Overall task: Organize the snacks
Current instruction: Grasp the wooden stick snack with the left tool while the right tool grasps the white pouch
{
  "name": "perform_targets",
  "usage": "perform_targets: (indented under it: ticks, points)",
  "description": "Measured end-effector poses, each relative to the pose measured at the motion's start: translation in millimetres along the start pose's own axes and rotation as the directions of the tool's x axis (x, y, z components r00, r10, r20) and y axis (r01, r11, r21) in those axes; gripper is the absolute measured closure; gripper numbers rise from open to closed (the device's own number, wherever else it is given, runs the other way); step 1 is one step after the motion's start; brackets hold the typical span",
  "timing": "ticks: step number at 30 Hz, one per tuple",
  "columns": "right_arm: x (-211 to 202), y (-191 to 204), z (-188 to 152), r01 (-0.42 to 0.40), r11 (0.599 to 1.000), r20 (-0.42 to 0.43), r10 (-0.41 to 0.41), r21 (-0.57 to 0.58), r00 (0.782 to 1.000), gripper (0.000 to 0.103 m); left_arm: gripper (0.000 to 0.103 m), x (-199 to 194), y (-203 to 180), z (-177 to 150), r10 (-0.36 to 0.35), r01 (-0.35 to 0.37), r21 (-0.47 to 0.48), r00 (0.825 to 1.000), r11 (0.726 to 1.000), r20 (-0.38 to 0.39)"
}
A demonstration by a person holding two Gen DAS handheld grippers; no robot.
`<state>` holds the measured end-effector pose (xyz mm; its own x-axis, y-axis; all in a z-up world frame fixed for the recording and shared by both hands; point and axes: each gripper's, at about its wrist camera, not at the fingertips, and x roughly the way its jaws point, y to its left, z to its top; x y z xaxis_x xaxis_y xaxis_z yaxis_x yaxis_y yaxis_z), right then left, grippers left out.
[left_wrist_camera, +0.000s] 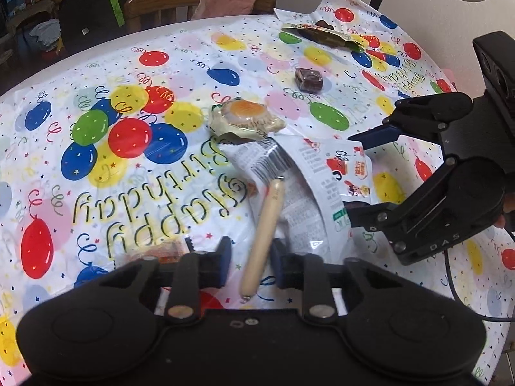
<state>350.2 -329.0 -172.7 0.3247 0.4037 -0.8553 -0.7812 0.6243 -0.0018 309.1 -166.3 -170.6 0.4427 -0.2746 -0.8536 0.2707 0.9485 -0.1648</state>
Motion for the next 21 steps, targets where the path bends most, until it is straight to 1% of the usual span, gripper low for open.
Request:
perform_targets:
  ticks: [1,2,3,8,12,15,21]
  points:
    - [-1.3,-0.1,-0.7,-0.003,1.0,0.006,0.003,0.005,1.0,0.022,0.091,0.3,-1.4,-0.2,-0.001,0.001,0.001,1.0,1.0,-0.004]
    - [-2.2,0.2,-1.2,-0.007,1.0,0.01,0.006,0.008,1.0,0.028,0.091,0.1,-3.5,-0.8,0.007,-0.007,0.007,1.0,1.0,-0.001]
    - [-3.1,0.7,-1.9,-0.013,1.0,0.013,0.013,0.01,1.0,0.029,0.091,0.1,-4.7,-1.3,0.014,-0.014,0.011,1.0,1.0,0.0]
    - [-7.4,7.5,-4.5,0.039,0.999,0.031,-0.04,0.031,0.999,0.033,0.094,-1.7,-4.1,-2.0,0.025,-0.025,-0.027,1.0,0.999,0.001]
    - [-13.6,8.0,-9.7,0.09,0.99,0.03,-0.094,0.11,0.995,0.034,0.095,-8.1,-2.7,-5.0,0.029,-0.029,-0.055,1.0,0.998,0.004]
    - [-22.6,5.7,-15.9,0.136,0.973,0.027,-0.143,0.188,0.989,0.034,0.095,-14.4,0.8,-7.9,0.034,-0.033,-0.091,0.999,0.995,0.007]
    - [-53.7,13.1,-24.2,0.177,0.942,0.052,-0.2,0.284,0.978,0.034,0.095,-31.3,6.1,-16.5,0.036,-0.034,-0.136,0.999,0.99,0.015]
